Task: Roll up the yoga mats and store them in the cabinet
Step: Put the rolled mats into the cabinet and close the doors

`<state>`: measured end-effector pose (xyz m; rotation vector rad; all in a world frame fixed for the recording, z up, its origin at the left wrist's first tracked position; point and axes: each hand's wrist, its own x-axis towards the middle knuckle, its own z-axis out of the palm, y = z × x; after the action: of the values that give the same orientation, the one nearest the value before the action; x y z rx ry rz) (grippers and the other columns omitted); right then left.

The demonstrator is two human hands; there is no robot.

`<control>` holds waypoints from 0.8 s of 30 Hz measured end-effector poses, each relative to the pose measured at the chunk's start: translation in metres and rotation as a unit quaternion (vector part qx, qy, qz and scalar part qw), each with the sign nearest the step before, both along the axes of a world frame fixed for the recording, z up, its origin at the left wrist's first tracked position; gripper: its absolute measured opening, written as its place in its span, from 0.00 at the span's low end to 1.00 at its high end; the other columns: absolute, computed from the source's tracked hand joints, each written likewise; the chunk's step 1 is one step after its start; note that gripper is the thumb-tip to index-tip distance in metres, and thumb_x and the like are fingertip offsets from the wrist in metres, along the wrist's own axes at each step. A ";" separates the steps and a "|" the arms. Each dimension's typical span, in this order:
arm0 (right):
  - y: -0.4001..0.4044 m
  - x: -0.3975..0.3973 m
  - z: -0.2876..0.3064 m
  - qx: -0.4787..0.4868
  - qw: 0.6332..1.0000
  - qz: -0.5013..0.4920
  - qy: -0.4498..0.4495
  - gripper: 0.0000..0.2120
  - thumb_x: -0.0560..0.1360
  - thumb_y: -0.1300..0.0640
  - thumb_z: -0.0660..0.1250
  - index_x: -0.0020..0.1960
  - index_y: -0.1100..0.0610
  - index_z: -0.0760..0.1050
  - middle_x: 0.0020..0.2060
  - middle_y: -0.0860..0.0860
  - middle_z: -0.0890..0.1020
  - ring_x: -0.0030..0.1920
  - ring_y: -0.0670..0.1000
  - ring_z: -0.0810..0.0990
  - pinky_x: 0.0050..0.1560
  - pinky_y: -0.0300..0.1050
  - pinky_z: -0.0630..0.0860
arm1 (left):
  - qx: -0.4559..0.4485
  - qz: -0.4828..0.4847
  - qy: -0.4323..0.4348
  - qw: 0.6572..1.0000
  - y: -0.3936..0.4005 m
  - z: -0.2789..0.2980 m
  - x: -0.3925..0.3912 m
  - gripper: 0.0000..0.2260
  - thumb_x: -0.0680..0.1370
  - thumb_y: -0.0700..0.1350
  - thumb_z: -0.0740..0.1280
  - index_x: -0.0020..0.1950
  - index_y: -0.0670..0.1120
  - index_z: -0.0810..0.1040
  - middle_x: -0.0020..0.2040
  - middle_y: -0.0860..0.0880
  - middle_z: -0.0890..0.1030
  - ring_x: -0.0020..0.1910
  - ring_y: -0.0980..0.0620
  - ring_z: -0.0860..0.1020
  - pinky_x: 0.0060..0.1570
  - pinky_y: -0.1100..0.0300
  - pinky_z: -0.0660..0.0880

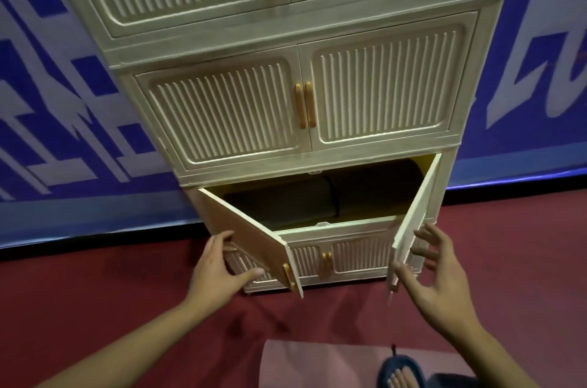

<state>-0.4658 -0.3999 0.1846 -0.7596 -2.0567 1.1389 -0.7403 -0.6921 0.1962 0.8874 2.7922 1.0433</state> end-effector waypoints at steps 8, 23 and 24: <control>0.020 -0.066 -0.033 0.053 0.989 -0.032 -0.138 0.59 0.61 0.19 0.67 0.80 0.53 0.55 0.74 0.48 0.62 0.74 0.54 0.65 0.71 0.61 0.70 | 0.146 0.154 -0.038 0.976 0.091 -0.042 -0.014 0.46 0.56 0.56 0.86 0.66 0.44 0.69 0.60 0.50 0.65 0.57 0.47 0.75 0.63 0.48 0.74; 0.037 -0.205 -0.069 -0.016 0.972 0.065 -0.226 0.56 0.73 0.43 0.69 0.81 0.49 0.29 0.74 0.41 0.20 0.81 0.54 0.57 0.72 0.51 0.67 | 0.209 0.267 -0.113 0.934 0.188 -0.101 -0.105 0.33 0.63 0.49 0.86 0.56 0.48 0.67 0.62 0.35 0.77 0.59 0.38 0.80 0.67 0.39 0.73; 0.039 -0.200 -0.076 -0.019 0.968 0.066 -0.241 0.54 0.73 0.42 0.69 0.82 0.48 0.32 0.74 0.40 0.21 0.81 0.53 0.56 0.73 0.51 0.66 | 0.212 0.278 -0.132 0.927 0.189 -0.110 -0.109 0.31 0.64 0.46 0.86 0.57 0.47 0.69 0.60 0.35 0.79 0.59 0.39 0.80 0.66 0.40 0.74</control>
<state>-0.6663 -0.3613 0.1084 -1.0074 -2.5231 1.1521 -0.8491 -0.5029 0.0867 -0.0832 2.6692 1.7302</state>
